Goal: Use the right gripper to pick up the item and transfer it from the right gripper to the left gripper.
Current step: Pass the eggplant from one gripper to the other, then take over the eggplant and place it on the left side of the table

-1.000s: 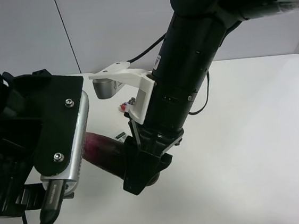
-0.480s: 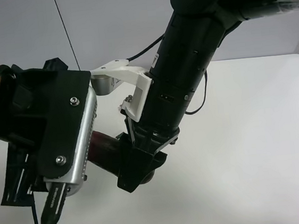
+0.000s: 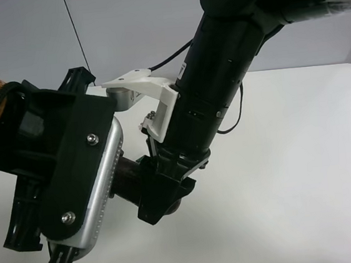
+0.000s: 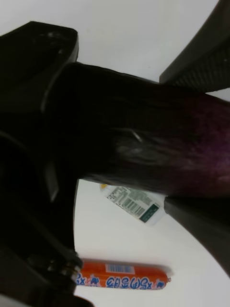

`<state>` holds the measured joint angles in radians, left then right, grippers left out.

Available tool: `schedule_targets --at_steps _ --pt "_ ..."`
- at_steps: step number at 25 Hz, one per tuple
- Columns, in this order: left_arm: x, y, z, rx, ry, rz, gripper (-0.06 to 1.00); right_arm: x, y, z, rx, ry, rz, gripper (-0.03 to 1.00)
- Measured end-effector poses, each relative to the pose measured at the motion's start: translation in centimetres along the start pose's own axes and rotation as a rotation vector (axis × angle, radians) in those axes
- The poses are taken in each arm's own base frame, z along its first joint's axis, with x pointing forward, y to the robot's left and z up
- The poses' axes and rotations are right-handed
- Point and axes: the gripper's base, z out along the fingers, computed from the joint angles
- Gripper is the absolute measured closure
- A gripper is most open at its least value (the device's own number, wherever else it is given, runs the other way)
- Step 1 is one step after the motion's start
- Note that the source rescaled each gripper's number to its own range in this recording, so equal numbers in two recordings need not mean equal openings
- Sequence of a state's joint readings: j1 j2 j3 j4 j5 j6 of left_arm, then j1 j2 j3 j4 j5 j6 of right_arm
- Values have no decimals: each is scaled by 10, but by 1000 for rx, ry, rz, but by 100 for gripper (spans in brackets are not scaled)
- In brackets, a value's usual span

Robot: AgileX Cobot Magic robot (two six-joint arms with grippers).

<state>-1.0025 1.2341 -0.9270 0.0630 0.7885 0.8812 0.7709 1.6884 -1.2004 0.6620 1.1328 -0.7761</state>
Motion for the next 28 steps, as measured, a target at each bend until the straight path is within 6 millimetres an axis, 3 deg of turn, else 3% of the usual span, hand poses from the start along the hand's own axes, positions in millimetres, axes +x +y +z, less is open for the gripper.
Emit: schedule_targets --at_steps 8,9,11,12,13,16,22,28 --pt "1 1 0 -8 6 12 93 -1 -1 0 7 -7 -1 97" --pt "1 1 0 -8 6 12 93 -1 -1 0 7 -7 -1 93" --pt "0 2 0 -24 2 19 93 -1 0 0 4 -6 2 61" --pt "0 3 0 -28 4 23 93 -1 0 0 3 -7 4 37" --pt "0 3 0 -28 4 23 93 -1 0 0 3 -7 5 21" --pt "0 3 0 -29 3 23 93 0 0 0 4 -5 20 2" --pt "0 3 0 -31 3 25 93 6 0 -4 34 60 39 -2" --pt "0 3 0 -32 3 25 94 17 14 -31 145 91 38 -3"
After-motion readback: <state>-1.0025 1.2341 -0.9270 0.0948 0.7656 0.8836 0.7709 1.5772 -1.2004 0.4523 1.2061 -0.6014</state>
